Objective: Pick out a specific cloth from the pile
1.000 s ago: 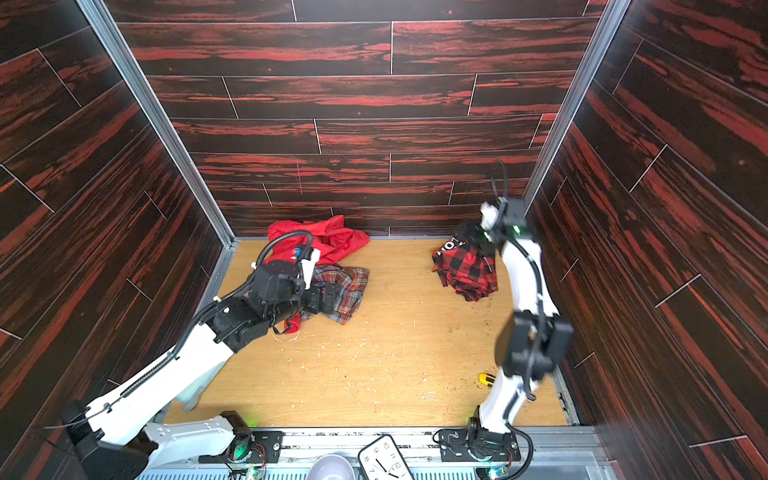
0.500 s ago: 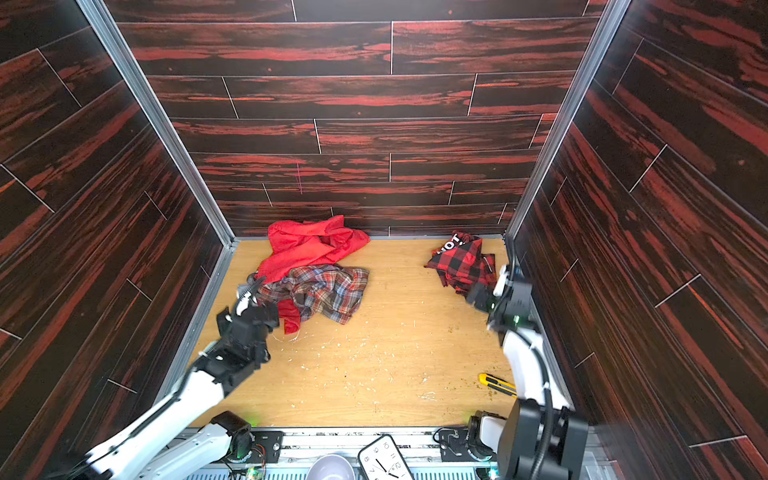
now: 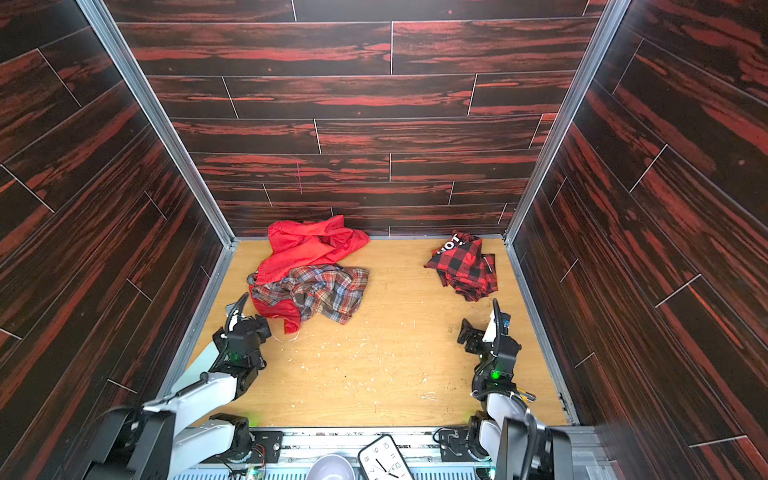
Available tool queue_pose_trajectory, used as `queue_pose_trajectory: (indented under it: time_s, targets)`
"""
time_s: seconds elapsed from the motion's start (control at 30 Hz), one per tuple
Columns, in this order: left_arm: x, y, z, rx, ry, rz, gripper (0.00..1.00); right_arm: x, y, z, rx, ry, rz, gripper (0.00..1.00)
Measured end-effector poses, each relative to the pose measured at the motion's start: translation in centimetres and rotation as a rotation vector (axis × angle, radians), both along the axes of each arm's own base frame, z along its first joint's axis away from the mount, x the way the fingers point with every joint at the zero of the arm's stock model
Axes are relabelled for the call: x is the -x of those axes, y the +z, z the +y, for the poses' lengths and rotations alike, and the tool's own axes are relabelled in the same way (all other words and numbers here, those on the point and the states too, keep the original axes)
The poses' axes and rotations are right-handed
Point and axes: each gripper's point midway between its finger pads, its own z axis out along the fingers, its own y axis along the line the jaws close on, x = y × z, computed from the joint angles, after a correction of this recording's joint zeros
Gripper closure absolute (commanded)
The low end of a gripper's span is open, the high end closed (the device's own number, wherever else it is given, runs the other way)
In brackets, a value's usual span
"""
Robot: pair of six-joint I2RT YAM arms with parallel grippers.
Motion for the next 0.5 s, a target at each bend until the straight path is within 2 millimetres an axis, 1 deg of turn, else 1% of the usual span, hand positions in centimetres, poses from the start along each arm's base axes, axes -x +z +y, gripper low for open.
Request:
queue_pose_trajectory:
  time_s: [0.07, 0.17, 0.23, 0.27, 0.33, 0.4, 0.5]
  targets:
    - [-1.0, 0.1, 0.3, 0.01, 0.001, -0.019, 0.01, -0.8, 0.8, 0.1, 0.004, 0.012, -0.038, 0.04]
    - [-3.4, -0.2, 0.3, 0.013, -0.021, -0.025, 0.01, -2.2, 1.6, -0.1, 0.014, 0.02, -0.08, 0.04]
    - [-5.0, -1.1, 0.0, 0.013, -0.046, -0.029, 0.01, -3.3, 1.9, -0.1, 0.029, 0.034, -0.096, 0.05]
    - [-5.4, -1.6, -0.2, 0.011, -0.056, -0.028, 0.01, -3.8, 2.2, -0.2, 0.038, 0.038, -0.107, 0.05]
    - [-5.5, -2.9, -0.4, 0.012, -0.075, 0.007, 0.01, -4.7, 2.7, -0.2, 0.057, 0.046, -0.138, 0.05]
    - [-5.6, -3.0, -0.5, 0.016, -0.082, 0.02, 0.01, -5.3, 2.5, 0.0, 0.07, 0.069, -0.153, 0.04]
    - [-6.2, -2.0, -0.5, 0.02, -0.086, -0.016, 0.01, -6.1, 0.6, 0.6, 0.074, 0.11, -0.098, 0.01]
